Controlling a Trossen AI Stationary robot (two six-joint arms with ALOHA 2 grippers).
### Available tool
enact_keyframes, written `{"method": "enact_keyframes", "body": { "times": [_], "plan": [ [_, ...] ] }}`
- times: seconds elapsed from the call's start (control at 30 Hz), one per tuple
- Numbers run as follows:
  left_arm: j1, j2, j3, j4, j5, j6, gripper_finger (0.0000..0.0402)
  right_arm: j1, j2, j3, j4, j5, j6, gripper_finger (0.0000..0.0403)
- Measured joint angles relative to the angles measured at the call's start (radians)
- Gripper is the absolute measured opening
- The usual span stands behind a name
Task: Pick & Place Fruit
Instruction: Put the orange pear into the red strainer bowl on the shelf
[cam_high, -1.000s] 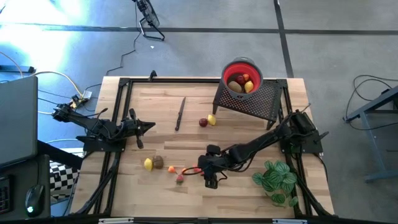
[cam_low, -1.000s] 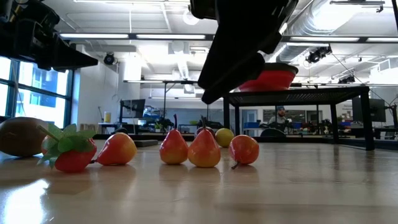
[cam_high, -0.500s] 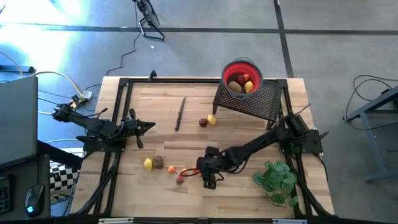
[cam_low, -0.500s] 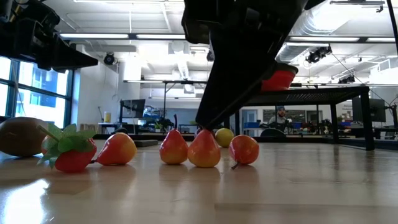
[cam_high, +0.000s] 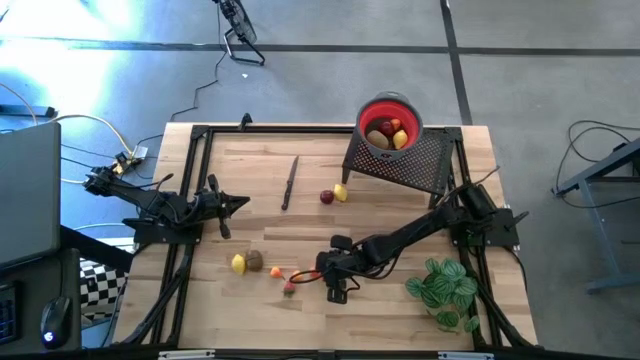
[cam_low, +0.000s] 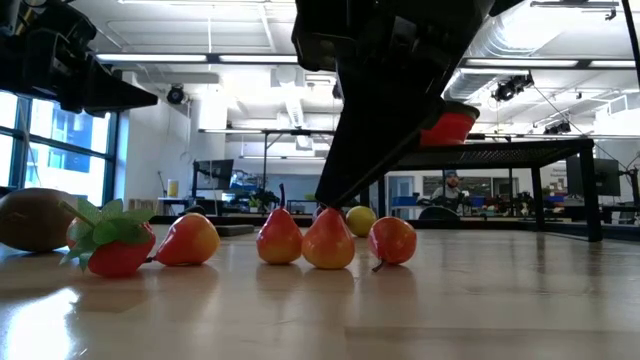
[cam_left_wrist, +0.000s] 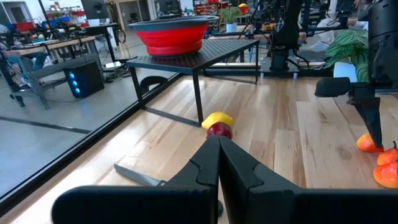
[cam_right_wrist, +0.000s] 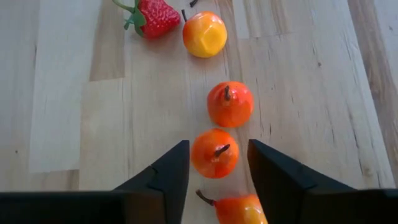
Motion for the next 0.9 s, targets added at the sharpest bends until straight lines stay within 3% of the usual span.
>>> {"method": "enact_keyframes", "body": {
  "times": [0.33, 0.9],
  "plan": [
    [0.000, 0.000, 0.000, 0.000, 0.000, 0.000, 0.0000, 0.000, 0.000, 0.000, 0.000, 0.002, 0.000, 0.0094],
    [0.000, 0.000, 0.000, 0.000, 0.000, 0.000, 0.0000, 0.000, 0.000, 0.000, 0.000, 0.008, -0.008, 0.0029]
  ]
}}
